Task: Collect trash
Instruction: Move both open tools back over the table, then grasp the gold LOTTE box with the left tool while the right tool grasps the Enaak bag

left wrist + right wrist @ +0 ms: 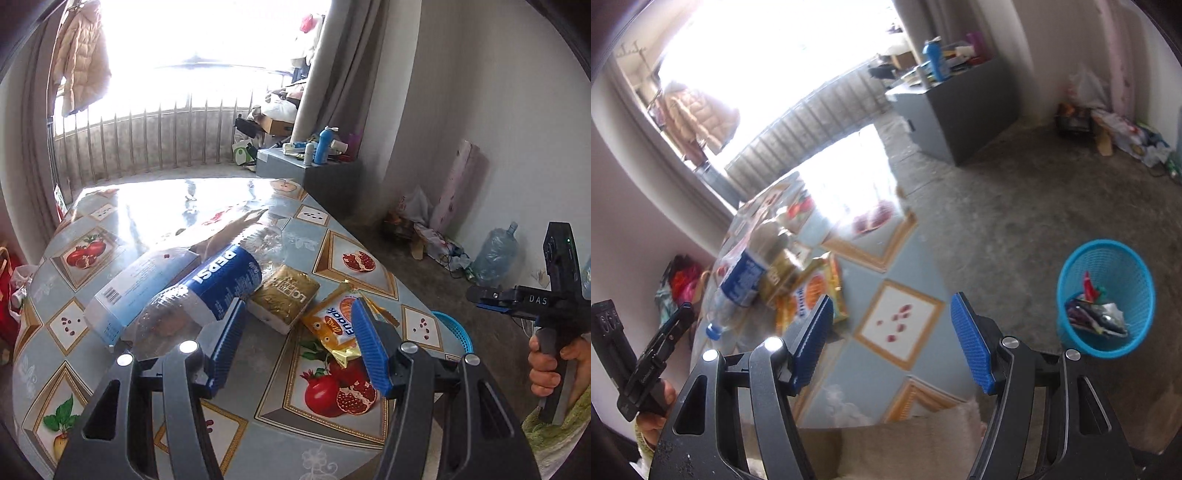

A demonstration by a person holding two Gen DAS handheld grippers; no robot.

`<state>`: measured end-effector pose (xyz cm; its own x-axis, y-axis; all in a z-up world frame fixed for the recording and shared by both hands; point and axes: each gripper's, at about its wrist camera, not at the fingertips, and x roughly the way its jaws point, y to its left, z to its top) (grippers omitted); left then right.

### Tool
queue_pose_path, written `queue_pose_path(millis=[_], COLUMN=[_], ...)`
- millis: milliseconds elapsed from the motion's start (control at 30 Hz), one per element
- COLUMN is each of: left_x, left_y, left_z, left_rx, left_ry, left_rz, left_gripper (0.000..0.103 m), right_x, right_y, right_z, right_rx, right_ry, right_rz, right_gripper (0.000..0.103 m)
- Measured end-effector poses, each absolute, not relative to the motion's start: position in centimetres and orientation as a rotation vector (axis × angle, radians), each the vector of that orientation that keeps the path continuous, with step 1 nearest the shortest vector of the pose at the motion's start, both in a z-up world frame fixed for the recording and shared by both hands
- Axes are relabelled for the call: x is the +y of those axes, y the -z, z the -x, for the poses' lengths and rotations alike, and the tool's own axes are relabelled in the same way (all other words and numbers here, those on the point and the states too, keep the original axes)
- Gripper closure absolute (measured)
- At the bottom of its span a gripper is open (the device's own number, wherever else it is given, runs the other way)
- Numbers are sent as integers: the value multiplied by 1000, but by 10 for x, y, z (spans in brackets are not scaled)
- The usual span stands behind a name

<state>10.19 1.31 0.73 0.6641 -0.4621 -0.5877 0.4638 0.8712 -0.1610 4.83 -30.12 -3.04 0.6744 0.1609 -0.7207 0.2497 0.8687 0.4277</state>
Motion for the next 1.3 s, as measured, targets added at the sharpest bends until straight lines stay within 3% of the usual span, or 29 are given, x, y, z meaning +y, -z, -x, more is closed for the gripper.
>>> queue_pose_path(millis=[200, 433, 533, 867, 1000, 1300], left_x=[13, -24, -38, -80, -87, -97], left_y=[1, 18, 29, 57, 62, 62], left_z=[-113, -161, -182, -217, -212, -193], left_rx=[672, 720, 755, 864, 856, 903], left_ry=[565, 580, 559, 497, 467, 525], left_rz=[20, -7, -51, -205, -255, -228], left_gripper=[45, 64, 67, 67, 67, 67], right_x=[-267, -249, -243, -242, -244, -252], right_y=[34, 42, 47, 71, 77, 77], right_z=[-67, -85, -95, -115, -114, -99], right_rx=[883, 927, 939, 995, 1012, 1004], right_ry=[5, -12, -26, -76, -105, -160], right_rz=[-500, -492, -480, -501, -527, -583], right_gripper=[44, 54, 59, 74, 88, 93])
